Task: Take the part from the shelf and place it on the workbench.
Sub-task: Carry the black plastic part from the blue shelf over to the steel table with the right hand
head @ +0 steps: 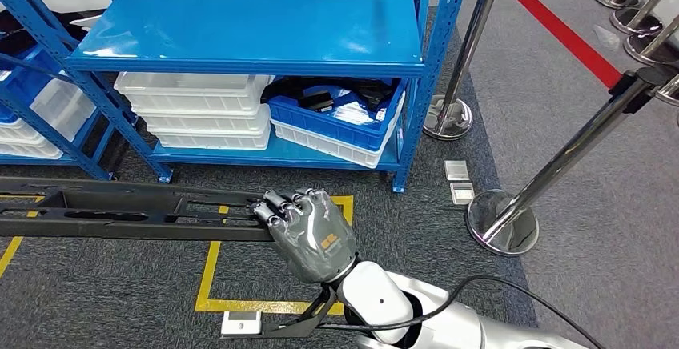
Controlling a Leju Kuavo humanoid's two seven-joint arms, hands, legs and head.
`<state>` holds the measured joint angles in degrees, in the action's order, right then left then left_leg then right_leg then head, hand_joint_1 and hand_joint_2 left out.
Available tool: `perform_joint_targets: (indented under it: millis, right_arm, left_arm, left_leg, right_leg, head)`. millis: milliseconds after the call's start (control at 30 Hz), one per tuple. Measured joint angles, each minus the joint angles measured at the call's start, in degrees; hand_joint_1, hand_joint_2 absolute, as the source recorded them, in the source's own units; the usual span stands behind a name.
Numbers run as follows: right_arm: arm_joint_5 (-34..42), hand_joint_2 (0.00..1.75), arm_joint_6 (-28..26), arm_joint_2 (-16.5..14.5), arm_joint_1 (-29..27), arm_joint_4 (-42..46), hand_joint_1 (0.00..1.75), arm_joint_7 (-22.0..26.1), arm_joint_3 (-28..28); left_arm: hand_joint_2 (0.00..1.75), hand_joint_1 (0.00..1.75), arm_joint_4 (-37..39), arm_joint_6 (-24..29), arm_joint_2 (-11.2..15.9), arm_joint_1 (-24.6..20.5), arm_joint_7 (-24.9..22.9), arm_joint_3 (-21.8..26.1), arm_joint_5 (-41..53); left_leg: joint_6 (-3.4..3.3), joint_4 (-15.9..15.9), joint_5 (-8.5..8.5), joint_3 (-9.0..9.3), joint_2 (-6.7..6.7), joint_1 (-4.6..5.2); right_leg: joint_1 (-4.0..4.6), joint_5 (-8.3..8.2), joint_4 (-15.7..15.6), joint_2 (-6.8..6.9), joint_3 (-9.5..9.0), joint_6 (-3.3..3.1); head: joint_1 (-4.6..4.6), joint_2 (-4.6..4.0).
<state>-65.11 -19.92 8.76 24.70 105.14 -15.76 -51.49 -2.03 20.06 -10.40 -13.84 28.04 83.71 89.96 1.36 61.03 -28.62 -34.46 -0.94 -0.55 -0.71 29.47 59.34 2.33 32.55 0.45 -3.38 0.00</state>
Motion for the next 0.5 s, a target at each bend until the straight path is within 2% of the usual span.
perform_joint_targets:
  millis: [33,100,167,233,300,333,367,400,433,500]
  right_arm:
    - [0.01,1.75,0.02,-0.04,0.01,-0.01,1.75,0.01,0.03]
    - [0.01,1.75,0.03,-0.07,0.02,-0.01,1.75,0.01,0.11]
    - [0.01,1.75,0.03,-0.07,0.04,-0.01,1.75,0.03,0.18]
    - [0.01,1.75,0.04,-0.07,0.04,-0.02,1.75,0.05,0.24]
    - [0.02,1.75,0.07,-0.07,-0.04,-0.10,1.75,0.05,0.26]
    - [0.02,1.75,0.09,-0.07,-0.09,-0.17,1.75,0.05,0.26]
    - [0.02,1.75,0.10,-0.07,-0.12,-0.23,1.75,0.05,0.26]
    - [0.02,1.75,0.11,-0.07,-0.12,-0.26,1.75,0.05,0.26]
    - [0.02,1.75,0.12,-0.07,-0.11,-0.27,1.75,0.05,0.26]
    - [0.02,1.75,0.12,-0.07,-0.08,-0.28,1.75,0.05,0.26]
  left_arm:
    - [1.75,0.00,0.00,0.01,0.00,0.00,0.00,0.00,0.00]
    - [1.75,0.00,-0.01,0.01,0.00,0.11,0.00,0.00,0.00]
    - [1.75,0.00,-0.01,0.03,-0.01,0.16,0.00,0.00,0.00]
    - [1.75,0.00,0.00,0.03,-0.03,0.07,0.00,0.00,0.00]
    - [1.75,0.00,0.00,0.01,-0.03,0.07,0.00,0.00,0.00]
    - [1.75,0.00,0.00,0.01,-0.03,0.10,0.00,0.00,0.00]
    - [1.75,0.00,0.00,0.01,-0.03,0.12,0.00,0.00,0.00]
    - [1.75,0.00,0.00,0.01,-0.03,0.10,0.00,0.00,0.00]
    - [1.75,0.00,0.00,0.01,-0.03,0.07,0.00,0.00,0.00]
    - [1.75,0.00,0.00,0.01,-0.04,-0.02,0.00,0.00,-0.01]
  left_leg:
    - [-0.26,-1.38,0.12,0.47,-0.27,0.19]
    - [-0.87,-1.75,0.18,0.41,0.02,0.37]
    - [-1.64,-2.23,0.54,0.49,0.38,0.17]
    - [-2.25,-2.61,0.87,0.53,0.64,0.00]
    - [-2.44,-2.61,0.92,0.45,1.06,0.08]
    - [-2.46,-2.58,0.92,0.45,1.33,0.11]
    - [-2.47,-2.54,0.92,0.46,1.64,0.11]
    - [-2.44,-2.46,0.90,0.50,2.01,0.09]
    - [-2.36,-2.34,0.85,0.53,2.41,0.04]
    - [-1.99,-1.89,0.76,0.22,3.14,0.10]
  right_leg:
    - [0.11,0.02,0.07,0.17,0.08,0.24]
    - [0.20,-0.07,-0.01,0.54,0.14,0.82]
    - [0.04,0.92,0.92,0.08,0.38,1.51]
    - [-0.10,4.08,5.78,-1.20,2.40,1.93]
    - [-0.09,7.39,13.13,-1.89,5.71,2.04]
    - [-0.09,7.81,15.38,-1.97,6.73,2.06]
    - [-0.10,7.21,15.74,-2.01,6.89,2.03]
    - [-0.12,5.45,13.56,-2.08,5.87,1.95]
    - [-0.17,3.17,9.69,-2.39,4.11,1.82]
    - [-0.27,0.38,2.65,-3.67,1.03,1.51]
  head:
    - [0.01,0.00]
    - [-0.10,0.00]
    - [-0.29,0.00]
    - [-0.69,0.00]
    - [-1.09,0.00]
    - [-1.15,0.00]
    - [-1.18,0.00]
    - [-1.20,0.00]
    - [-1.23,0.00]
    - [-1.26,0.00]
